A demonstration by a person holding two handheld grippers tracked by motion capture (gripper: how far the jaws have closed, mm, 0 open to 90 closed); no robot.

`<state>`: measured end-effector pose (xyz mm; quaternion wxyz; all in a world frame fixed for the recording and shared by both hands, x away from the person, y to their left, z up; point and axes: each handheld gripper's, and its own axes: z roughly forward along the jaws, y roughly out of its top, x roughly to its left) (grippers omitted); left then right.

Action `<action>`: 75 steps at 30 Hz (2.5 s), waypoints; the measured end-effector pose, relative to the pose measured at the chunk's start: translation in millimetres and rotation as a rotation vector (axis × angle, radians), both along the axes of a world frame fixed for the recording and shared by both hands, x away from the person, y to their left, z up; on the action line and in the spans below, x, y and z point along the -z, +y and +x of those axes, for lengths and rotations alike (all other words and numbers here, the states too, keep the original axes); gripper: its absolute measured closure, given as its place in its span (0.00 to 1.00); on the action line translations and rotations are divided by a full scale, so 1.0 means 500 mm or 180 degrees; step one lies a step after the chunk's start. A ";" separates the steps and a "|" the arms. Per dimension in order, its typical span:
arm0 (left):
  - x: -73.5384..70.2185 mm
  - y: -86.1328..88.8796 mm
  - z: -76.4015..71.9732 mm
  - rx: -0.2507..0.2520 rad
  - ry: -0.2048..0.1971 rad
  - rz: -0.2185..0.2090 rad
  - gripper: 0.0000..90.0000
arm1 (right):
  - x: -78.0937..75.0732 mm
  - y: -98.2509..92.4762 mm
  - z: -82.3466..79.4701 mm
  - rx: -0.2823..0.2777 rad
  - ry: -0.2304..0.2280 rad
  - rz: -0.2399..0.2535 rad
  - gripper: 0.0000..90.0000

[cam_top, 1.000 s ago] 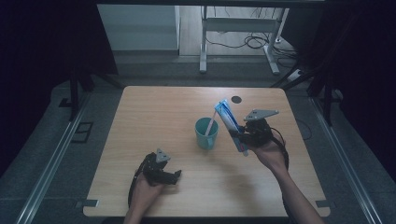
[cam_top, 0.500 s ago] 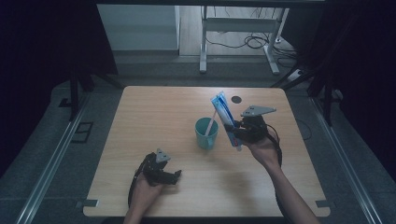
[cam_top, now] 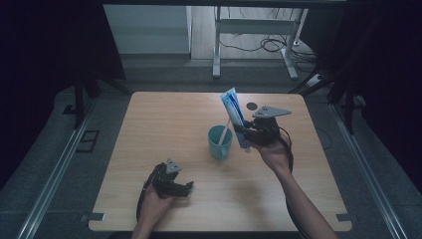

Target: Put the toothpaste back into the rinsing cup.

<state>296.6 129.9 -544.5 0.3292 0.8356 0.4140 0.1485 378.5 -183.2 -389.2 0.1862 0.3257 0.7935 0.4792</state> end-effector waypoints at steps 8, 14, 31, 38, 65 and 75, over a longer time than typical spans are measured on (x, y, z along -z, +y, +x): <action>0.000 0.000 0.000 -0.0002 0.0000 0.0002 0.06 | -0.005 0.018 0.013 0.0027 -0.0086 0.0116 0.79; 0.000 0.000 0.000 -0.0002 0.0000 0.0003 0.06 | -0.003 0.032 0.023 0.0045 -0.0139 0.0173 0.79; 0.000 0.000 0.000 0.0004 -0.0001 0.0002 0.06 | 0.005 0.075 0.052 0.0068 -0.0184 0.0289 0.79; 0.000 0.000 0.000 0.0015 0.0002 0.0012 0.06 | 0.013 0.089 0.060 0.0070 -0.0227 0.0303 0.79; 0.000 0.000 0.000 0.0013 0.0006 0.0008 0.05 | 0.098 0.122 0.073 -0.0008 -0.0121 0.0170 0.79; 0.000 0.000 0.000 0.0013 0.0005 0.0008 0.06 | 0.134 0.129 0.074 0.0000 -0.0031 0.0136 0.79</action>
